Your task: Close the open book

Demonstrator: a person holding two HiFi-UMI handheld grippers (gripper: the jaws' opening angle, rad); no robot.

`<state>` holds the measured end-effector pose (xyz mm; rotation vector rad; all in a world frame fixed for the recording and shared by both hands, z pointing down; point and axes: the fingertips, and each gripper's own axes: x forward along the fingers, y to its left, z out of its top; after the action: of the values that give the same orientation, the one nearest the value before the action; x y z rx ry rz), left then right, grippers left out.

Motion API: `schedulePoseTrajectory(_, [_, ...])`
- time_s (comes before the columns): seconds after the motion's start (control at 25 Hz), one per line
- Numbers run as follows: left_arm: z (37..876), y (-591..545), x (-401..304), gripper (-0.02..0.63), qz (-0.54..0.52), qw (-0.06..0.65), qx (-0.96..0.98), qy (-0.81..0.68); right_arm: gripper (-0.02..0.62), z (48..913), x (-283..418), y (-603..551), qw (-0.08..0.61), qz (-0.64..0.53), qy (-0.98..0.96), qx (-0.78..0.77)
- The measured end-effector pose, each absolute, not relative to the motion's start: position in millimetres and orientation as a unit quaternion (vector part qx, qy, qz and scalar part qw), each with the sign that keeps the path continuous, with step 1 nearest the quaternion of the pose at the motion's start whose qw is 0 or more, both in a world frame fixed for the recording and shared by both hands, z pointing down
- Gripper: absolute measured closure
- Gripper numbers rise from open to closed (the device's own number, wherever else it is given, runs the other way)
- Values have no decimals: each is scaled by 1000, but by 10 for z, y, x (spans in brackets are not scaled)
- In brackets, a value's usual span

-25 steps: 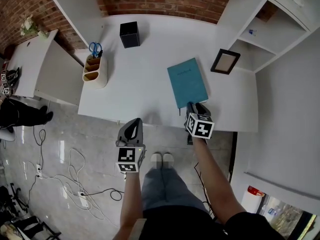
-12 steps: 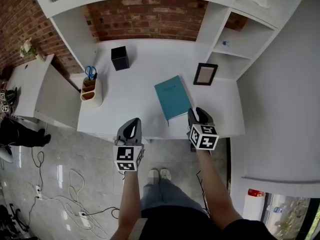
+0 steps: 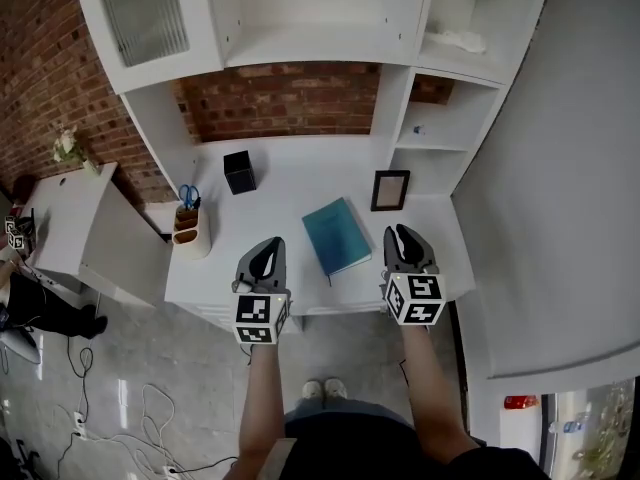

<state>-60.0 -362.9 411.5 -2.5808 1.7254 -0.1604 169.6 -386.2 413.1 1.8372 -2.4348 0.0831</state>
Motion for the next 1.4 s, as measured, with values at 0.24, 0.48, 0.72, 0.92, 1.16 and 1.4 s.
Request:
schedulePoseTrajectory(0.24, [3716,-3607,-613,598,-31,47,-828,557,594,3615,1738,-3683,8,-27,-792,610])
schedulePoseTrajectory(0.48, [3470,-3597,-693,598,-19,64,-823,564,596,3328,1666,-3552,-13,-59,-795,604])
schedulePoseTrajectory(0.72, [3315,-3576,-698,598,-10,74,-823,563,597,3245,1644,-3490,-24,-61,-795,603])
schedulePoseTrajectory(0.92, [3284,-3585,-664,598,-8,79,-824,561,597,3268,1667,-3493,-24,-56,-795,603])
schedulePoseTrajectory(1.16, [3316,-3587,-680,598,-11,75,-824,562,598,3306,1652,-3499,-19,-51,-795,604])
schedulePoseTrajectory(1.4, [3353,-3601,-716,598,-15,71,-823,563,598,3338,1609,-3523,-13,-48,-797,602])
